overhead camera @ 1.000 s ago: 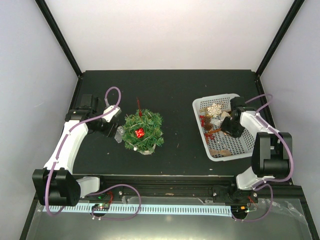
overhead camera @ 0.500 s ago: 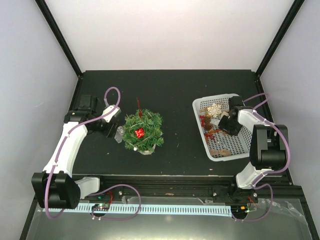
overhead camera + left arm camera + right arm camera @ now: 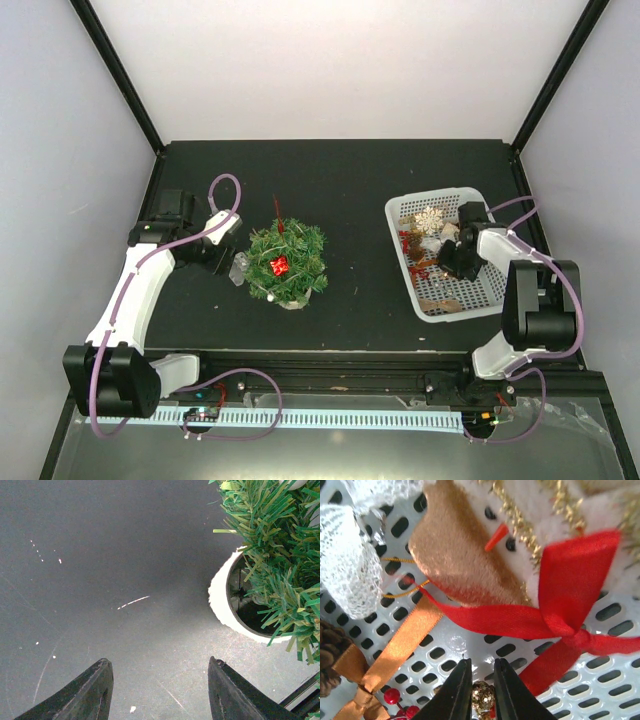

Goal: Decorate the small christmas tree

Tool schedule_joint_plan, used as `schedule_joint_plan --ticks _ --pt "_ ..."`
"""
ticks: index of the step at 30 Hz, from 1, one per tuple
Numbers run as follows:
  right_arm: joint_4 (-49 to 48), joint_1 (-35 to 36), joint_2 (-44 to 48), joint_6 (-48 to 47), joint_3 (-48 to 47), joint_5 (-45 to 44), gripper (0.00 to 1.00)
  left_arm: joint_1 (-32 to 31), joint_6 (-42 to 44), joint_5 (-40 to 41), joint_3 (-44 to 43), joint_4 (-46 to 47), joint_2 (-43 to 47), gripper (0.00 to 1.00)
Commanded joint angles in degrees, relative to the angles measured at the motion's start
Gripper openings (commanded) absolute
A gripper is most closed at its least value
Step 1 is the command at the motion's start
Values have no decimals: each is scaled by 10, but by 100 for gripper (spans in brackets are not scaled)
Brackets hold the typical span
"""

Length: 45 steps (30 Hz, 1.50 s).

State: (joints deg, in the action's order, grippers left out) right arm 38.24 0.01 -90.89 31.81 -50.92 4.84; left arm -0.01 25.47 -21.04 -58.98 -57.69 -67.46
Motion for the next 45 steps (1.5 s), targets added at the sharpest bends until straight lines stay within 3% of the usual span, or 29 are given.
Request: schedule_joint_plan --ticks 1,8,22,30,34,39,45 --pt "-10 3 18 -6 14 16 14 0 7 -10 -5 -8 13 53" --pt "-6 3 43 -4 15 32 6 -1 7 -9 -5 -9 15 54" --pt "84 3 223 15 -93 88 5 0 6 -7 -30 -25 19 54" --pt "129 7 271 7 -174 71 6 6 -2 -4 -188 -39 21 55" --pt "115 6 287 25 -169 87 5 6 12 -65 -290 -43 21 56" --pt "89 7 301 44 -176 151 5 -10 51 -265 -383 -62 19 57" --pt "71 17 316 73 -233 225 6 -139 23 -294 -448 -30 3 59"
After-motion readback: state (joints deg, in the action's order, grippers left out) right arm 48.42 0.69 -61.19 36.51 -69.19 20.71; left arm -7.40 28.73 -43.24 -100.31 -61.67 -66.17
